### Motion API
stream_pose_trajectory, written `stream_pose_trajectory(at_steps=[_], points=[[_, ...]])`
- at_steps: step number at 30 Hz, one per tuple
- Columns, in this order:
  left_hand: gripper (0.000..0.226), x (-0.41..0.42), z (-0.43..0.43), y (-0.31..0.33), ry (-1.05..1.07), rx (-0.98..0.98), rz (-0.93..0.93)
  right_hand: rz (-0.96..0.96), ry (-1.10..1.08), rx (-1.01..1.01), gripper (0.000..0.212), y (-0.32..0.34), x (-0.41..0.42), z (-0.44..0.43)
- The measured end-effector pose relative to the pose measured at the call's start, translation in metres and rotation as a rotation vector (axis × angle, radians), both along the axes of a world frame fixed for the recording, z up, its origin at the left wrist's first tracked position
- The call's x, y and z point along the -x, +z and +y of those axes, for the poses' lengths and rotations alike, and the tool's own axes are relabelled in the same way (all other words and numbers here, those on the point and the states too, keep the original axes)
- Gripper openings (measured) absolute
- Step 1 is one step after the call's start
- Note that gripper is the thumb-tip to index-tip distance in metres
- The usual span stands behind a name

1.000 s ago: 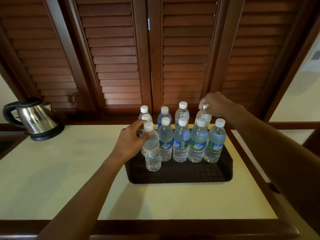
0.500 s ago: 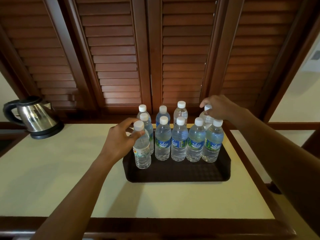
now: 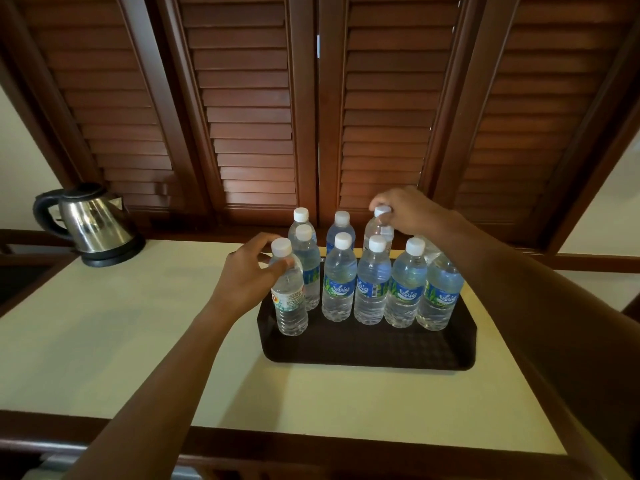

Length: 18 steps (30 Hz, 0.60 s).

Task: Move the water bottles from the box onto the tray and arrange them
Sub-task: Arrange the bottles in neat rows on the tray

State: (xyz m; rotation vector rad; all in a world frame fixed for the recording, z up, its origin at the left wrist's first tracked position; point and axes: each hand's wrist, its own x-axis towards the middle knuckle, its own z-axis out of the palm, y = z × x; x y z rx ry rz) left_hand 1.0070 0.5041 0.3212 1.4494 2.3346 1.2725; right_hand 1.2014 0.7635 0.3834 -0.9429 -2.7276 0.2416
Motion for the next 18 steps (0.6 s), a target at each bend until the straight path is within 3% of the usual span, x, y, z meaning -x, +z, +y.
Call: stream_pose_trajectory(at_steps=[12,18], points=[[0.037,0.005,0.010,-0.005,-0.026,0.004,-0.016,-0.056,-0.007,-0.020,0.041,0.010,-0.026,0.012],[0.042,0.005,0.011,-0.006,-0.020,-0.002,-0.017,-0.079,0.017,-0.034,0.031,0.010,-0.028,0.009]])
